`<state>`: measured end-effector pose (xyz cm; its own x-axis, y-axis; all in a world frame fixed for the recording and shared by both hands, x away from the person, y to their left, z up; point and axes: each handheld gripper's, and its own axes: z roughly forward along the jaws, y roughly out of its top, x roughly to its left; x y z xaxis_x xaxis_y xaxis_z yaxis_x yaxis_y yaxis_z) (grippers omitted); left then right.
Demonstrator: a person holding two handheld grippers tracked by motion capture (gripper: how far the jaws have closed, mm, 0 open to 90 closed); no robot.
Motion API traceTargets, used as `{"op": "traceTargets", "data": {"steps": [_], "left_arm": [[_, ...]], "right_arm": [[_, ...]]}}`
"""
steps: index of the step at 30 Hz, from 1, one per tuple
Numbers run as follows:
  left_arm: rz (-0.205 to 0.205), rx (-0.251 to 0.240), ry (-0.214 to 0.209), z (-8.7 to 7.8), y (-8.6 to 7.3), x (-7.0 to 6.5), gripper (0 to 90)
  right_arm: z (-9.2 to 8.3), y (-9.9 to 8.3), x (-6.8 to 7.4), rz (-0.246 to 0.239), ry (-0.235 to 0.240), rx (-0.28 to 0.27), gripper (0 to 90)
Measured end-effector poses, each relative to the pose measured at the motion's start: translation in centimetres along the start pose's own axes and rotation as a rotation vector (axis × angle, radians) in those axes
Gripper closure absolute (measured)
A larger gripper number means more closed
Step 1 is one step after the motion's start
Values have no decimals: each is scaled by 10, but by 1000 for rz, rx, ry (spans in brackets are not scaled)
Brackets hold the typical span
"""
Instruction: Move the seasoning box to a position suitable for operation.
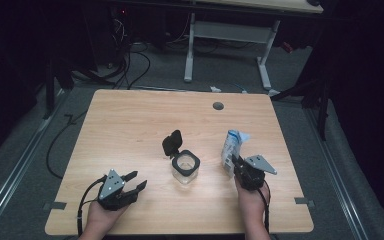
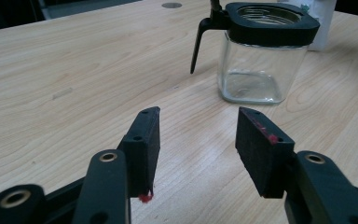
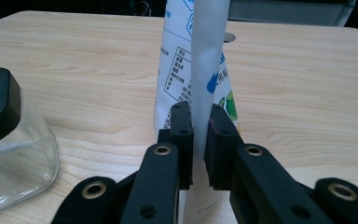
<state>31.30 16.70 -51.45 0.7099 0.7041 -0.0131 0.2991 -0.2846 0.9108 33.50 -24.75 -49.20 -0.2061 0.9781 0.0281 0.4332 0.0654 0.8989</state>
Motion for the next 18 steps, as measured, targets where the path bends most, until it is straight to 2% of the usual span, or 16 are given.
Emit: {"op": "traceTargets", "data": {"steps": [4,6,10,15,18], "left_arm": [[-17,-10,-21,0,0,3,501],[-27,-19,-30,0,0,5,501],[-42,-33,-44,-2,-1,7,500],[-31,-30,-47,-2,-1,7,494],[-29,-34,-49,-2,-2,5,494]], "right_arm": [[-2,0,-3,-8,19,15,846],[-2,1,-3,-4,15,19,848],[-3,2,-1,-25,10,28,849],[-2,4,0,-31,13,42,858],[-3,5,-2,-25,33,55,866]]}}
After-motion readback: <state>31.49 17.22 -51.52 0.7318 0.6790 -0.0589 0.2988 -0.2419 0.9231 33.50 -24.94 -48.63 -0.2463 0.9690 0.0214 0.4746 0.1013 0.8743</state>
